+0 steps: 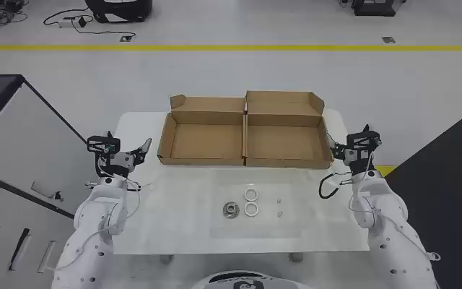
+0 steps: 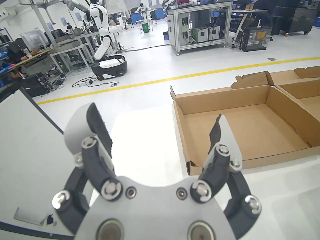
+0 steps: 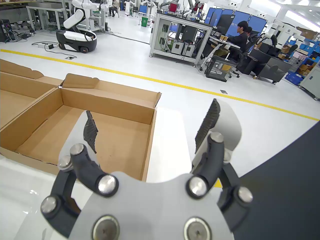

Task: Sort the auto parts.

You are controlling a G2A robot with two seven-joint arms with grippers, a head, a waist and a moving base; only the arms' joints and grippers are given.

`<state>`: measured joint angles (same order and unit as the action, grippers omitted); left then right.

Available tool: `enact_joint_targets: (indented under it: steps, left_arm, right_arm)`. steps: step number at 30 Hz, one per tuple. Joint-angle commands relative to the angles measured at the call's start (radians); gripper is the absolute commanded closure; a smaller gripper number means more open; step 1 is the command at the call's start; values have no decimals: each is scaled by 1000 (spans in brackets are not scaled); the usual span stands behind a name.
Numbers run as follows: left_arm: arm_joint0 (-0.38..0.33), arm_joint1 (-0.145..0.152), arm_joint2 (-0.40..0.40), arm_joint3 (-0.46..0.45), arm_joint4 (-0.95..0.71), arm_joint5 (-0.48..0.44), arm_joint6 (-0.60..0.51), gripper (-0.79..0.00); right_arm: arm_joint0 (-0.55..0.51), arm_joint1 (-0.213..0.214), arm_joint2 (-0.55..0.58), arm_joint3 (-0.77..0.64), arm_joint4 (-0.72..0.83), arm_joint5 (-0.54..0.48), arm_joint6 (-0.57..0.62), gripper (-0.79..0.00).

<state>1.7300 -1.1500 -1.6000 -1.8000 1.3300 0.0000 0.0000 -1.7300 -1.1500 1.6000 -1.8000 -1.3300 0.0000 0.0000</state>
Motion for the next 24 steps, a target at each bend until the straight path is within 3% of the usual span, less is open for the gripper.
enact_joint_targets:
  steps: [1, 8, 13, 18, 24]
  left_arm:
    - [0, 0, 0, 0, 0, 0, 0, -784]
    - [0, 0, 0, 0, 0, 0, 0, -785]
    - [0, 0, 0, 0, 0, 0, 0, -785]
    - [0, 0, 0, 0, 0, 0, 0, -785]
    - [0, 0, 0, 0, 0, 0, 0, -785]
  right_arm:
    - [0, 0, 0, 0, 0, 0, 0, -784]
    - [6, 0, 0, -4, -5, -5, 0, -785]
    - [50, 6, 17, -45, -48, -77, 28, -785]
    - [86, 16, 50, -126, -65, -194, 117, -785]
    - [123, 33, 86, -229, -60, -420, 264, -785]
